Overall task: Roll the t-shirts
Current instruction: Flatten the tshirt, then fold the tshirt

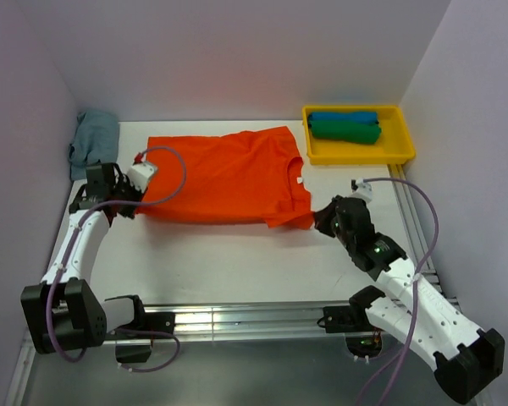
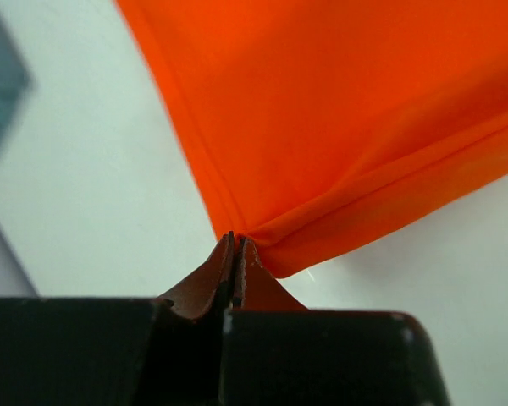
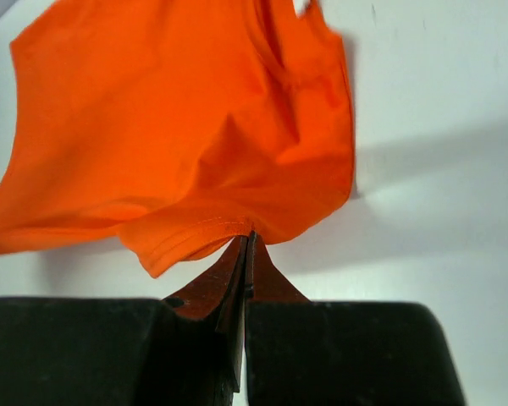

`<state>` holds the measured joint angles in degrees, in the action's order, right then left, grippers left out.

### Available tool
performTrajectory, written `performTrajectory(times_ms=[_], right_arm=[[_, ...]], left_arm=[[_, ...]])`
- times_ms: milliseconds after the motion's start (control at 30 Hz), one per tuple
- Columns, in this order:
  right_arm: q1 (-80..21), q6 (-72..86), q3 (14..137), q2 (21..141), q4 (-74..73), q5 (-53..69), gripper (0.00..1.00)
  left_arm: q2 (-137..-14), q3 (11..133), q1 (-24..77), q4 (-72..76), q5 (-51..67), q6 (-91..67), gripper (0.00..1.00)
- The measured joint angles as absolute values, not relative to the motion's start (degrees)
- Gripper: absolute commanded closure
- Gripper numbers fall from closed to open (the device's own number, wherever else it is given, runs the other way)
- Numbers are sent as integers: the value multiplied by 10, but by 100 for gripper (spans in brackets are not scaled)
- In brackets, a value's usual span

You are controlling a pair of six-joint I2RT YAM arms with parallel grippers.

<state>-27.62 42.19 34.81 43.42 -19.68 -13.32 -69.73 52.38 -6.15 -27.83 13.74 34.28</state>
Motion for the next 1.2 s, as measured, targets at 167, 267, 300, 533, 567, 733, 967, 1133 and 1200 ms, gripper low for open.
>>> performTrajectory(times_ms=[167,267,300,533,567,733,967,1133,1200], right_arm=[[-310,502,308,386,-277,-135,100],[-341,535,300,391,-302,-140,100],[-354,545,299,399,-308,-141,100],[-412,569,301,503,-324,-159,100],[-413,566,307,525,-328,-164,100],[-408,528,392,637,-342,-201,100],[-357,452,502,779,-300,-205,100],[-315,410,549,841,-286,-196,100],[-304,397,568,860,-282,-192,100]], left_arm=[[-642,460,-62,-371,139,395,100],[-627,446,-62,-405,142,414,100],[-626,443,-62,-412,142,419,100],[-640,413,-62,-423,134,439,100],[-648,413,-62,-420,132,439,100],[-714,431,-62,-400,122,424,100],[-824,505,-62,-366,107,390,100],[-863,535,-62,-357,103,369,100],[-880,550,-62,-354,102,362,100]])
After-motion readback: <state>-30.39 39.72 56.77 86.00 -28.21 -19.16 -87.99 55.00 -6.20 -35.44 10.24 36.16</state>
